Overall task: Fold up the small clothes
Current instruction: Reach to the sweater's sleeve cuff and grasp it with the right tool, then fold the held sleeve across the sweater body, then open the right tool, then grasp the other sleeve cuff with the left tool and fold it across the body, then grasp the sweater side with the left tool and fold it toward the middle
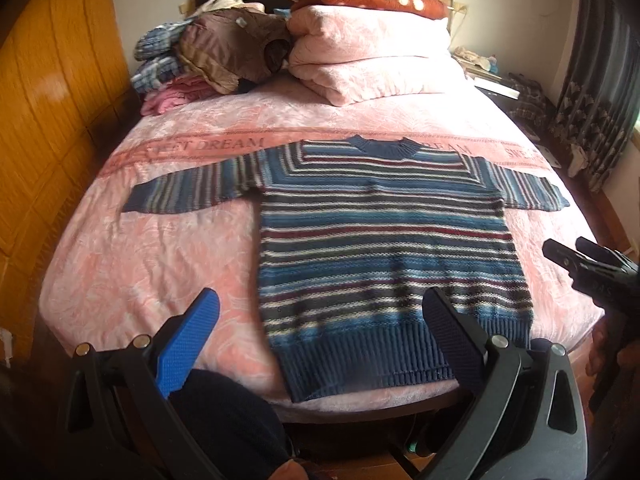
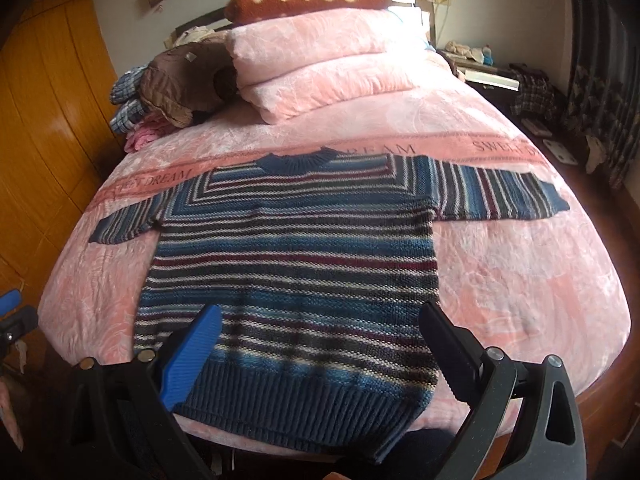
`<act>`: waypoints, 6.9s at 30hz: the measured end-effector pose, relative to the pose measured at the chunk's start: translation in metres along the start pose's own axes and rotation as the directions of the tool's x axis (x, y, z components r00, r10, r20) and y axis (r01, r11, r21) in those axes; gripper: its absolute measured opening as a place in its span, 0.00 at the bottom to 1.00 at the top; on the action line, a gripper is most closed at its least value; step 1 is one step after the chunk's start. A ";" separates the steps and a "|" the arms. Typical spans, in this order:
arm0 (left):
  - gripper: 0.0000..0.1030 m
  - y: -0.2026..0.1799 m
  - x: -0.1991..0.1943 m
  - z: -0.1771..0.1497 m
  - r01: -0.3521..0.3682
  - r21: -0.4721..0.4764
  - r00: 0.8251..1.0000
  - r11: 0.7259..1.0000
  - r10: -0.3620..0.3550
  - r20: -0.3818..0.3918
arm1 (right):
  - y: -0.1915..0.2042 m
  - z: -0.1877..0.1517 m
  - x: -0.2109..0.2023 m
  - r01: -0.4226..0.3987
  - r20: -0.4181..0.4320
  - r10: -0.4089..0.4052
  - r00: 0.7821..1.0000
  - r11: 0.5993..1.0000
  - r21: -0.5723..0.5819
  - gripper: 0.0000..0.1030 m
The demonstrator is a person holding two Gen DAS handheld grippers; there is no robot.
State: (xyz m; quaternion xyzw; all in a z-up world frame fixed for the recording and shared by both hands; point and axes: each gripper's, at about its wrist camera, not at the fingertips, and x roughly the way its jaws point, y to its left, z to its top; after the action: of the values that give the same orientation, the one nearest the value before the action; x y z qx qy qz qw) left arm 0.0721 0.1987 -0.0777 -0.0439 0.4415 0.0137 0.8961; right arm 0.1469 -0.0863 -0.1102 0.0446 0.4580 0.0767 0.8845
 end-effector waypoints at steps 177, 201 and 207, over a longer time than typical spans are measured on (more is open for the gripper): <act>0.73 0.168 0.322 0.129 0.382 -0.625 0.881 0.681 -0.473 0.023 | -0.027 0.040 0.229 -0.128 0.119 0.100 0.988 0.960 0.250 0.67; 0.37 0.494 0.296 0.050 0.108 -0.894 0.993 0.434 -0.011 0.115 | 0.001 0.038 0.232 -0.123 0.145 0.099 0.984 0.978 0.167 0.68; 0.10 0.483 0.273 0.068 0.162 -0.857 0.983 0.489 -0.008 0.182 | -0.001 0.038 0.232 -0.123 0.146 0.098 0.984 0.978 0.171 0.68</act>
State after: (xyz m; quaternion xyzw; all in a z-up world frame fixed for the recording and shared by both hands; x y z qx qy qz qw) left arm 0.2622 0.6824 -0.2850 -0.5093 0.3018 0.1928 0.7826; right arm 0.3099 -0.0467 -0.2753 0.1547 0.3980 0.0808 0.9006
